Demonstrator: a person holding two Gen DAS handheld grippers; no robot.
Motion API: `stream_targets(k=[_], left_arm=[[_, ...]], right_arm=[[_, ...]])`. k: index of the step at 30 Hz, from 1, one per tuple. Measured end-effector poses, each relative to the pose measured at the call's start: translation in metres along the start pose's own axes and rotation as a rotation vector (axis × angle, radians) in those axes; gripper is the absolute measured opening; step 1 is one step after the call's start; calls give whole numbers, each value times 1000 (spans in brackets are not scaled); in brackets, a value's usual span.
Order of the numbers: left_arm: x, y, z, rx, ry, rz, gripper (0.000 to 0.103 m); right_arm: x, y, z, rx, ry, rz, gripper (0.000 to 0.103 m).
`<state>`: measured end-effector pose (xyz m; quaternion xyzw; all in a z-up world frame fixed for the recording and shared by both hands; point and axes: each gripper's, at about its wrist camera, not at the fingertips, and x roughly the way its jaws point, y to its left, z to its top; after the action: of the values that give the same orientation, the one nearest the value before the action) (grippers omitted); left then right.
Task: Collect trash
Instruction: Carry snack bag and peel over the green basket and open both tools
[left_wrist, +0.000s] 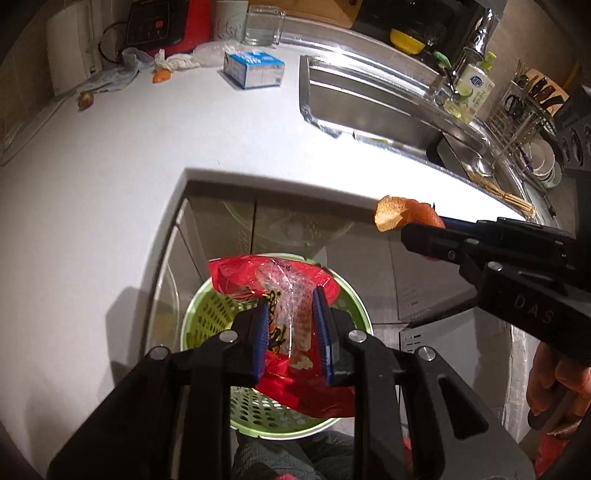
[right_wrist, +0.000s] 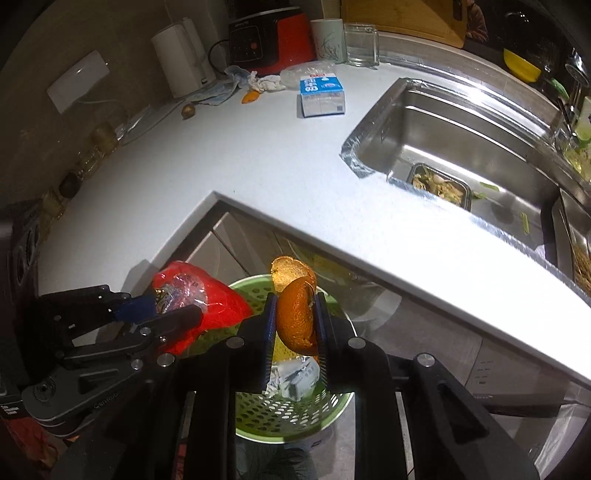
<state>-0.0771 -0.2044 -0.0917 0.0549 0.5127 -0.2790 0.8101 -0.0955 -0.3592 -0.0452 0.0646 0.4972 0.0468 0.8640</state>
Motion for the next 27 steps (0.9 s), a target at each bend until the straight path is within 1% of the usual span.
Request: stream_targets(k=[3,5,9,12,13,14,19,23,27], left_arm=[[18,-7,-17,-6,44,1,24],[29,-9,-26,-13,71,1,28],[48,-12,-39,-23,118,11,31],[59,-13,-46,-25,146,19,38],[63,-14,-49,-27,155,19,42],[65,-14,-51,-31,160,21,44],[70,-14,-55,-40,172,25,49],[68,-12,-54,-41,160,31,59],[64,-11,-53,-41,146,36,62]], right_arm=[[0,-4,-16,6,20,1,21],[2,-6,-23,7,32,2,21],[8,-8,-34,5,56,7,21],[13,-11,-41,5,78,12,21],[15,-12,-43,5,84,14,21],[17,-12,-45,4,90,17,21],[22,-16,-50,1,112,23,21],[22,-16,-52,-2,112,29,21],[21,-14,-51,-1,104,33,21]])
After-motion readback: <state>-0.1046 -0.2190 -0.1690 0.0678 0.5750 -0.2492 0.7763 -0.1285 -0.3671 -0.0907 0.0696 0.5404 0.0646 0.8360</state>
